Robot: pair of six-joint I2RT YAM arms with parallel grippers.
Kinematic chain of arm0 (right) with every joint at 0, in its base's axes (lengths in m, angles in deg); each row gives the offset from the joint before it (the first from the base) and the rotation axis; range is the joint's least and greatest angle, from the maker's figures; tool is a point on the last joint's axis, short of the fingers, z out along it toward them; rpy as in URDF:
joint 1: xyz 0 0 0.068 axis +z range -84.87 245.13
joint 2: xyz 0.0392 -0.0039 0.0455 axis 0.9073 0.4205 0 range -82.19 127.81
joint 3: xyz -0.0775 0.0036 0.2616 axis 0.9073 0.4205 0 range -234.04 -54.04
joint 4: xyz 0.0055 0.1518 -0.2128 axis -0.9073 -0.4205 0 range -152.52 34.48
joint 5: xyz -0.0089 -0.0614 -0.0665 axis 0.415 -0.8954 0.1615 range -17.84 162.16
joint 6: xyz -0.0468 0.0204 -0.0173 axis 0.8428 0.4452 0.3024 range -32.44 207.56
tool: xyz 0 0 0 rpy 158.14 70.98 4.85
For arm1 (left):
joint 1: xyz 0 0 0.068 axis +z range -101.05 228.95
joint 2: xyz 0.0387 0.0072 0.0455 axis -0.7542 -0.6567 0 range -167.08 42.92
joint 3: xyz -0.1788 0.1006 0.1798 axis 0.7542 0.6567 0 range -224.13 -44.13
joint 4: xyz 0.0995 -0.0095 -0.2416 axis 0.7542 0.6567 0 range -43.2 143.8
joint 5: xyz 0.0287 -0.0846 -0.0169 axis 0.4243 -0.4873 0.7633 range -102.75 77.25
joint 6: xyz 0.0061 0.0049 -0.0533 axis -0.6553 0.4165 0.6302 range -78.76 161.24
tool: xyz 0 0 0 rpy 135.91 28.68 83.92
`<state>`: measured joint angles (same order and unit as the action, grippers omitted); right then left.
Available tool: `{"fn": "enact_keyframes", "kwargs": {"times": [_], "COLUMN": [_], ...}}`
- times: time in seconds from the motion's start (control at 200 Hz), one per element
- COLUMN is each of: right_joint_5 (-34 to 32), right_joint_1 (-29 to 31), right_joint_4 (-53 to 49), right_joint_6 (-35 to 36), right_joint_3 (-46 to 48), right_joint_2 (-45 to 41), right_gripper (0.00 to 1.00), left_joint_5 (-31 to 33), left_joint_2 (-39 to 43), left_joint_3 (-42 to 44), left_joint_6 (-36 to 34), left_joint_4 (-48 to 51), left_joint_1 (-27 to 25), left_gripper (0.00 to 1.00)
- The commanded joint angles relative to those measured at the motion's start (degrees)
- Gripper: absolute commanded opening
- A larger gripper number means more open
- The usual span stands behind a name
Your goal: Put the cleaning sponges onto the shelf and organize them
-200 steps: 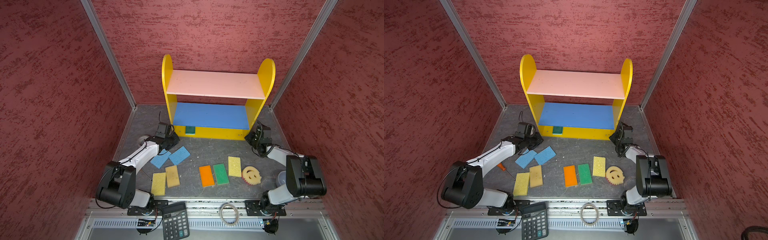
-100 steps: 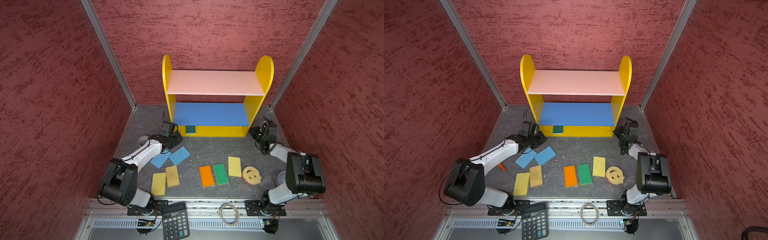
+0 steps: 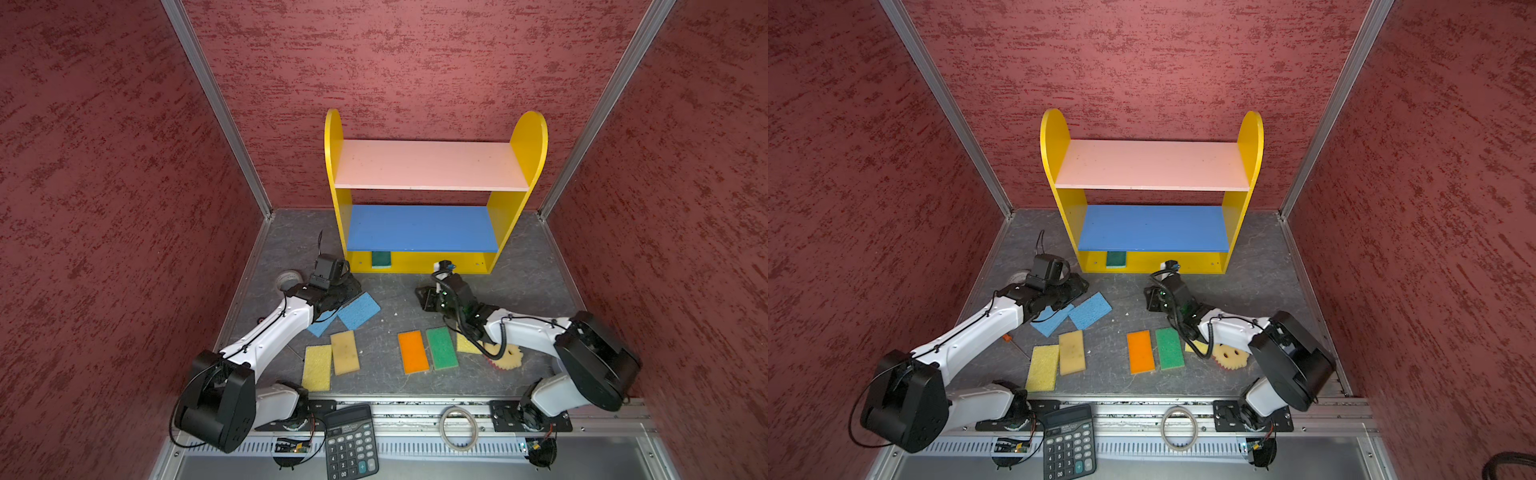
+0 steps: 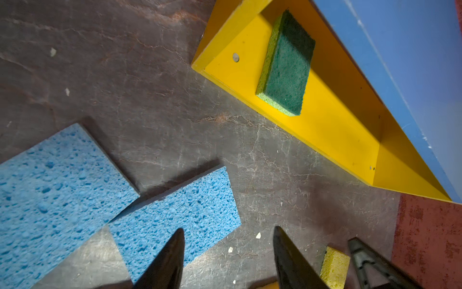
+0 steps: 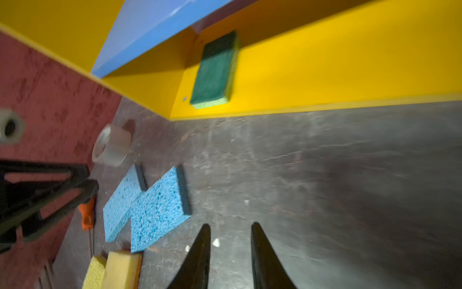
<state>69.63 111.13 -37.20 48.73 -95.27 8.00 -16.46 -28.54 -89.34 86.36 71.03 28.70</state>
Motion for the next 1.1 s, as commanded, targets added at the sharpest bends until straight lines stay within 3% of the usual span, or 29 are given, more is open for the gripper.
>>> {"fn": "enact_keyframes", "kwargs": {"times": [0.0,0.235,0.351,0.511,0.756,1.092], "right_joint_5": [-5.6,-8.7,-9.6,-12.9,-15.8,-15.9], "right_joint_1": [6.6,9.3,9.3,9.3,9.2,9.2], "right_joint_4": [-0.4,-4.9,-8.1,-21.4,-33.8,-32.8], "right_joint_6": [4.4,2.8,3.6,2.4,-5.5,-6.1], "right_joint_3": [-5.4,-6.9,-2.6,2.7,9.1,12.3], "right_joint_2": [3.2,3.6,-2.5,-13.3,-23.9,-24.9], "right_gripper": [0.41,0.49,0.41,0.39,0.5,0.55], "left_joint_5": [2.2,2.3,0.0,1.2,-1.9,0.5], "left_joint_2": [2.1,2.8,1.5,-3.7,-9.2,-13.7], "left_joint_3": [0.1,0.8,-0.8,-6.6,-7.4,-15.3], "left_joint_6": [-0.2,0.7,1.9,-0.7,1.5,0.6], "left_joint_4": [0.7,0.8,0.7,5.3,3.7,8.1], "left_joint_1": [-1.5,-4.2,-8.2,-16.0,-18.4,-22.6], "left_gripper": [0.61,0.66,0.63,0.63,0.65,0.67]}}
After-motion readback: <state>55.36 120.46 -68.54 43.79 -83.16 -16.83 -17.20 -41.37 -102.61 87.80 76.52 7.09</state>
